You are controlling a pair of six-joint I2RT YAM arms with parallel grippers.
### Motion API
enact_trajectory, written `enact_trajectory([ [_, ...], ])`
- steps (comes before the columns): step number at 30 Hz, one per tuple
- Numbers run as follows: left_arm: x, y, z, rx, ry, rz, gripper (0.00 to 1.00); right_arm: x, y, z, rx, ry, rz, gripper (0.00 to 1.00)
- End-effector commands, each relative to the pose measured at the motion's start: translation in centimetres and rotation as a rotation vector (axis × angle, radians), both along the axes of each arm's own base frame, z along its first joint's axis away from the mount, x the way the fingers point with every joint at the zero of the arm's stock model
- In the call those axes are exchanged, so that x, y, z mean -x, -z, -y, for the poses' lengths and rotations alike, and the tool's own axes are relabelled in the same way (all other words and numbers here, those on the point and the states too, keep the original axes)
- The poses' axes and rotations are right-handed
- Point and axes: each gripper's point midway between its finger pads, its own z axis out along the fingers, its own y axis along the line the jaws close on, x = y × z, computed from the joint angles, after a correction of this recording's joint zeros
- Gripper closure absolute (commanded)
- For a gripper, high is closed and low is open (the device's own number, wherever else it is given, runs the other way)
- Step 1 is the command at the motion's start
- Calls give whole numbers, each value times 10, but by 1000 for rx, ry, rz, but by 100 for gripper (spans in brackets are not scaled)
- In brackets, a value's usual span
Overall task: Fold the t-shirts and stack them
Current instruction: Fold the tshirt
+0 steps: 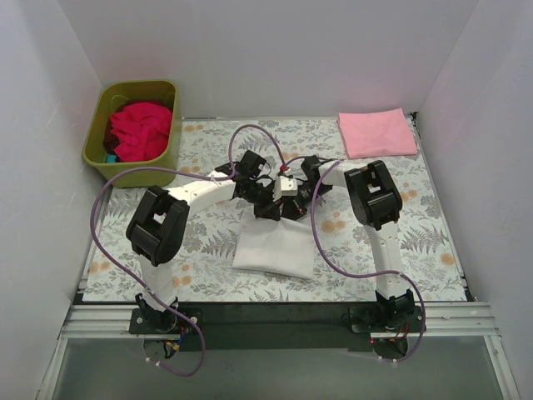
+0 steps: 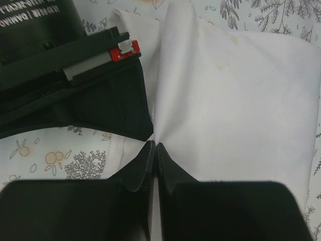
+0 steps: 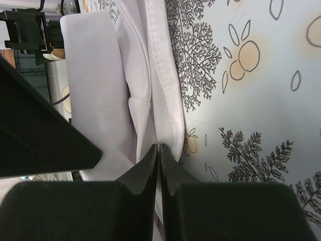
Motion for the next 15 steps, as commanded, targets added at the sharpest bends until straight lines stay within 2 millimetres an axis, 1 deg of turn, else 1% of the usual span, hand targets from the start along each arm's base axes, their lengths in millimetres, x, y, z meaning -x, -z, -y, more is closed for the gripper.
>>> enact_trajectory([
  [1, -23, -43, 7, 70, -5, 117, 100, 10, 31, 7, 67, -36, 20, 90],
  [4, -34, -49, 6, 80, -14, 141, 100, 12, 31, 7, 64, -37, 15, 90],
  [8, -46, -48, 0, 71, -27, 154, 100, 13, 30, 8, 60, -39, 15, 90],
  [15, -50, -37, -5, 56, -28, 159, 100, 13, 29, 8, 60, -39, 20, 90],
])
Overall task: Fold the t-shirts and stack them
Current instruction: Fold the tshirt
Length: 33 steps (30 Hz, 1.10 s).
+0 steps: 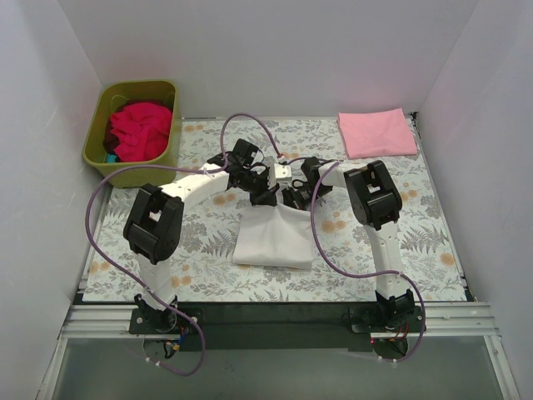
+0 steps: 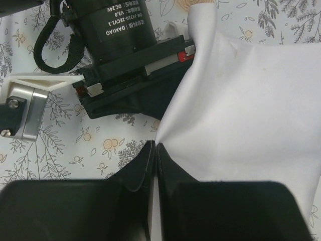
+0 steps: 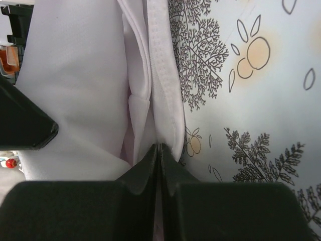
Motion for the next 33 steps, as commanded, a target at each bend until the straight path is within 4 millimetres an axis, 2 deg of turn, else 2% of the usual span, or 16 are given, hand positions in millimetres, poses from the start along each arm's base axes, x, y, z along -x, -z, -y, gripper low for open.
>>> enact_trajectory([
  [1, -8, -8, 0, 8, 7, 57, 100, 8, 27, 8, 76, -30, 30, 91],
  [4, -12, -6, -1, 7, -6, 80, 100, 3, 23, 7, 80, -30, 52, 89],
  [6, -15, -10, -2, 9, -18, 107, 86, 0, 20, 6, 85, -29, 70, 88],
  [8, -16, -18, -3, 15, -22, 124, 76, -8, 12, 6, 96, -25, 113, 84],
  [10, -16, -35, -2, 39, -29, 147, 66, -17, 1, 6, 107, -21, 166, 82],
  [13, -14, -60, -2, 70, -39, 175, 62, -28, -11, 6, 134, -22, 232, 73],
  [15, -12, -66, -4, 69, -46, 182, 62, -30, -16, 9, 153, -26, 251, 69],
  [20, -3, -79, -18, 73, -97, 166, 63, -49, -30, 17, 231, -26, 364, 68],
  [23, -7, -80, -31, 80, -174, 106, 64, -62, -39, 24, 277, -29, 439, 66],
  [25, -12, -81, -39, 80, -216, 68, 64, -80, -52, 29, 298, -18, 508, 63],
  [26, -9, -76, -45, 63, -228, 19, 64, -82, -56, 32, 310, -16, 511, 60],
  [28, -16, -70, -53, 43, -256, -37, 64, -95, -74, 40, 304, 9, 543, 53],
  [29, -13, -64, -59, 24, -269, -87, 64, -93, -79, 44, 311, 7, 530, 47],
  [31, -13, -51, -63, -4, -277, -159, 61, -93, -87, 55, 315, 10, 543, 43],
  [33, -19, -40, -64, -21, -298, -207, 59, -85, -88, 63, 324, 1, 520, 39],
])
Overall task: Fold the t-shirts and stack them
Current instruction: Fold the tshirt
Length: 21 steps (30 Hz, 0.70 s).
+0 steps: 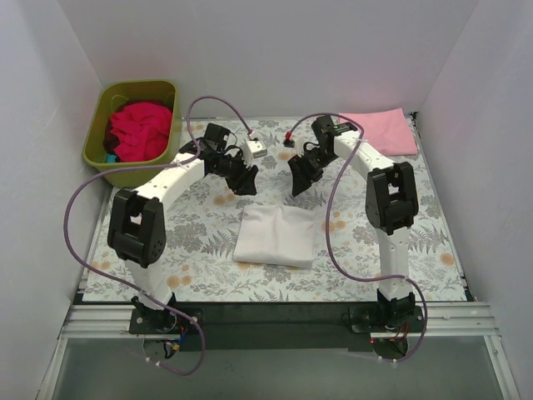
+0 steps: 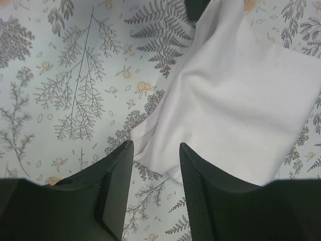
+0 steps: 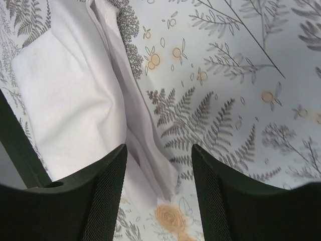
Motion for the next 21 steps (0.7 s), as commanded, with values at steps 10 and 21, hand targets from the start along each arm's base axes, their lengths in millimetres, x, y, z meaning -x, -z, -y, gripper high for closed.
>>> enact_trajectory([
  [10, 1, 46, -5, -52, -43, -298, 55, 60, -7, 49, 78, -60, -92, 37],
  [21, 3, 62, -10, -108, -16, -329, 67, 71, 2, 55, 88, -74, -126, 62],
])
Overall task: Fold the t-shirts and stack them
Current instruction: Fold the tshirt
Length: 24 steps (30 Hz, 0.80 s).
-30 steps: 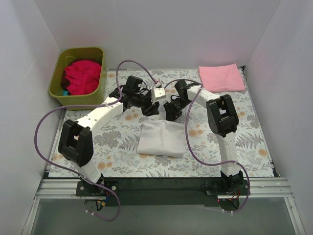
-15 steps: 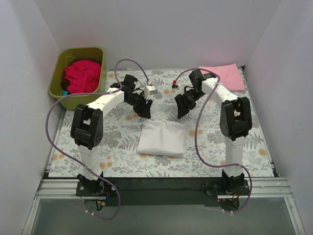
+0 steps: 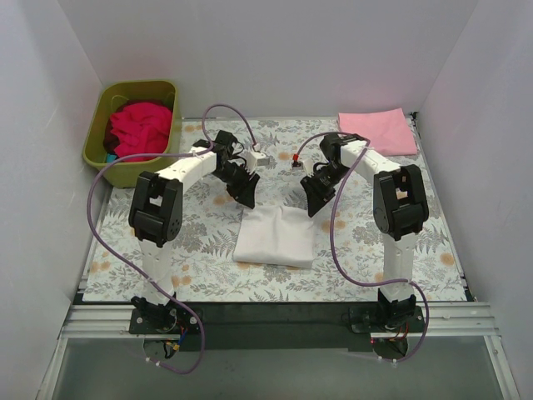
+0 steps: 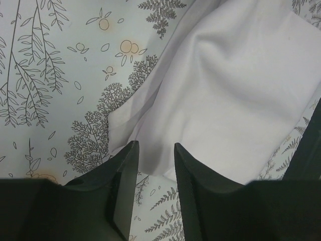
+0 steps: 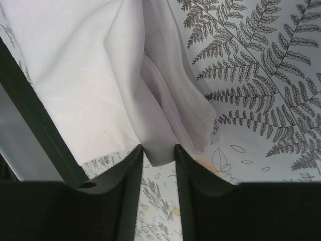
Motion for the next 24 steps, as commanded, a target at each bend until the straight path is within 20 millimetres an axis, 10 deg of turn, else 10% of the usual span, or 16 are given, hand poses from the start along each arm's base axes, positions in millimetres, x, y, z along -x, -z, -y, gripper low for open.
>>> enact_trajectory([
  [1, -6, -12, 0, 9, 25, 24, 68, 3, -12, 2, -14, -8, 13, 69],
  [9, -11, -3, -4, -30, 21, 44, 59, 0, -12, 6, -9, -5, 21, 99],
  [14, -14, 0, -7, -57, 16, 62, 59, 5, -10, 11, 13, -12, 24, 99],
  [24, -17, -20, 3, -15, 32, 73, 100, -3, 19, 16, 62, -24, 16, 99],
])
